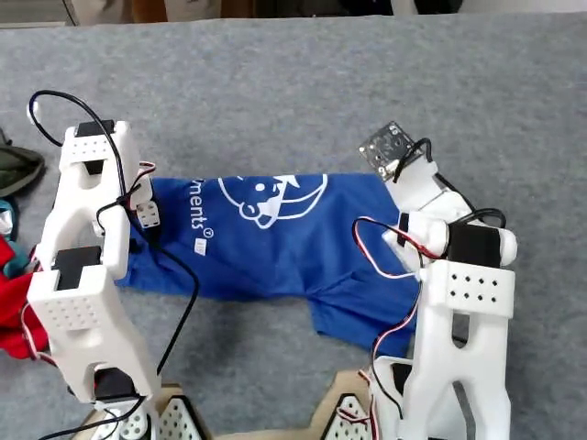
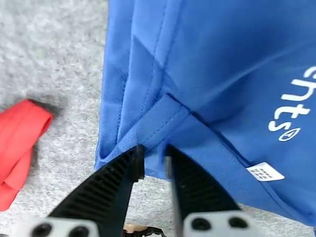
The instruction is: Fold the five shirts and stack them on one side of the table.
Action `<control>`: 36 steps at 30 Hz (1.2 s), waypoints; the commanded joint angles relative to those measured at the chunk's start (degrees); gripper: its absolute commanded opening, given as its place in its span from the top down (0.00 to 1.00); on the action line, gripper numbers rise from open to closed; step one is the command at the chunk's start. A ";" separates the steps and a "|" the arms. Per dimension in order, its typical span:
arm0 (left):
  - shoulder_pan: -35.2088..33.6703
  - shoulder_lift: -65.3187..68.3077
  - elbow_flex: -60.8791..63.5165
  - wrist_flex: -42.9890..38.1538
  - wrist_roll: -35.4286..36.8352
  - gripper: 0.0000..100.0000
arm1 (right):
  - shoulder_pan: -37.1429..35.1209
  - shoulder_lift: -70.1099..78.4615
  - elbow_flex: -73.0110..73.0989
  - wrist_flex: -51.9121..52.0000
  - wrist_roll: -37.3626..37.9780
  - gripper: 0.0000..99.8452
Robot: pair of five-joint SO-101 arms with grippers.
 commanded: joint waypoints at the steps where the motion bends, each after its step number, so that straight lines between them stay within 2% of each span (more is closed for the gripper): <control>1: -1.14 -0.75 -0.18 0.44 0.53 0.98 | -0.66 0.31 -3.12 -1.05 -0.79 0.89; 6: -2.64 -0.75 0.00 1.32 0.00 0.98 | -0.66 0.31 -3.12 -1.05 -0.79 0.98; 12: -3.16 -2.86 0.18 8.18 -3.16 0.98 | -0.66 0.31 -3.12 -1.05 -0.79 0.98; 24: 1.05 -27.03 20.04 8.53 -5.54 0.98 | -0.92 0.31 -3.12 -1.05 -0.79 0.98; 31: 1.05 -35.03 24.70 8.35 -5.54 0.98 | -1.01 0.31 -3.47 0.18 -0.35 0.98; 36: 0.88 -35.56 24.70 8.53 -5.10 0.86 | -1.01 0.22 -3.47 0.18 0.09 0.98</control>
